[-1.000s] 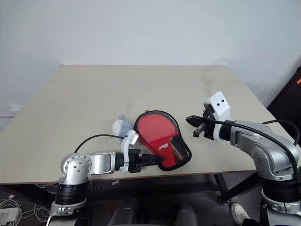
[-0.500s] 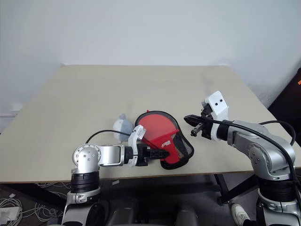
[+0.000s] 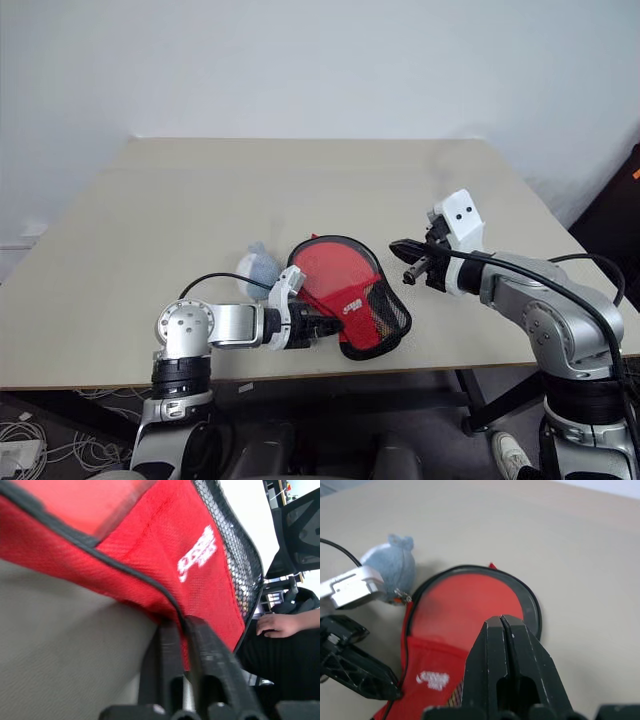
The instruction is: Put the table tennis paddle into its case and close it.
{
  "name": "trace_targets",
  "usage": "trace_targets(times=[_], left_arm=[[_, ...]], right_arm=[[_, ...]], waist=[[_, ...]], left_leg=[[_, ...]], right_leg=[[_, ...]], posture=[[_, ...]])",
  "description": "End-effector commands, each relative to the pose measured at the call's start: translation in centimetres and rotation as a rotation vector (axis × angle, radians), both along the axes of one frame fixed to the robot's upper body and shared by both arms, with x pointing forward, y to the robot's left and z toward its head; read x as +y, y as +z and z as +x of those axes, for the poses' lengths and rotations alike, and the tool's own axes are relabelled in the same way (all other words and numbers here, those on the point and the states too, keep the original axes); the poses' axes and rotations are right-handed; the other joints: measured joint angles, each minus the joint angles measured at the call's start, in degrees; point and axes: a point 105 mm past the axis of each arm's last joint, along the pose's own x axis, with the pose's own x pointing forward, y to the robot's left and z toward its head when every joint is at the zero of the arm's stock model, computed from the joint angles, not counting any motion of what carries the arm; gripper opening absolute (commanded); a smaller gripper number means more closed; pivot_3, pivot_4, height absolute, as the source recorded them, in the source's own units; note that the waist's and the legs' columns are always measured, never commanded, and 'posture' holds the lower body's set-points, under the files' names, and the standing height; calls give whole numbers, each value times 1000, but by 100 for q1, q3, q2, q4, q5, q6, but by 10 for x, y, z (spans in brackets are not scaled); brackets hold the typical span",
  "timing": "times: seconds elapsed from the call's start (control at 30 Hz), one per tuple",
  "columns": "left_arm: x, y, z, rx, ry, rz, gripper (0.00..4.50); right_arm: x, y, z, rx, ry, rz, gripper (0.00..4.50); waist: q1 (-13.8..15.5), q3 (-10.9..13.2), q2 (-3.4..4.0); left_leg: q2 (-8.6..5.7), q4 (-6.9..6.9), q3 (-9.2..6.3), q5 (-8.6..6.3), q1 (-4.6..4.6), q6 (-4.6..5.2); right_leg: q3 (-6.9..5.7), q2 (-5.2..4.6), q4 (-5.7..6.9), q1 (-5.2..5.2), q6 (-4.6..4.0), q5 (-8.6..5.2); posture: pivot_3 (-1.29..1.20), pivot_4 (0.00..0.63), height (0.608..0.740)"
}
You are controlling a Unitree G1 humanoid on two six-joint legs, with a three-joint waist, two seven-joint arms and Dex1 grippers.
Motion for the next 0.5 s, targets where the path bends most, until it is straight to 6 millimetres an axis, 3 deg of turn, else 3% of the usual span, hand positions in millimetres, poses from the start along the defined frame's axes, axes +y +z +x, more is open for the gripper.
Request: trace_targets(times=[0.03,0.2,0.5], left_arm=[[1,-6,0,9,-24,65,18],[-4,0,-7,-10,-102,41,18],[-5,30,-42,-75,-427,-61,18]], right_arm=[[0,13,2,-49,-4,8,0],[0,13,2,-51,-6,9,0],[4,13,4,-54,6,10,0]], waist=[[-1,0,0],[-4,1,5],[-4,18,29]], left_leg=[[0,0,0,0,0,0],[0,-3,0,0,0,0],[0,-13,0,0,-14,-1]], right_leg=[[0,0,0,0,0,0],[0,1,0,-2,0,0],[1,1,-4,-22,0,-3]], posture=[[0,0,654],[0,0,654],[0,0,654]])
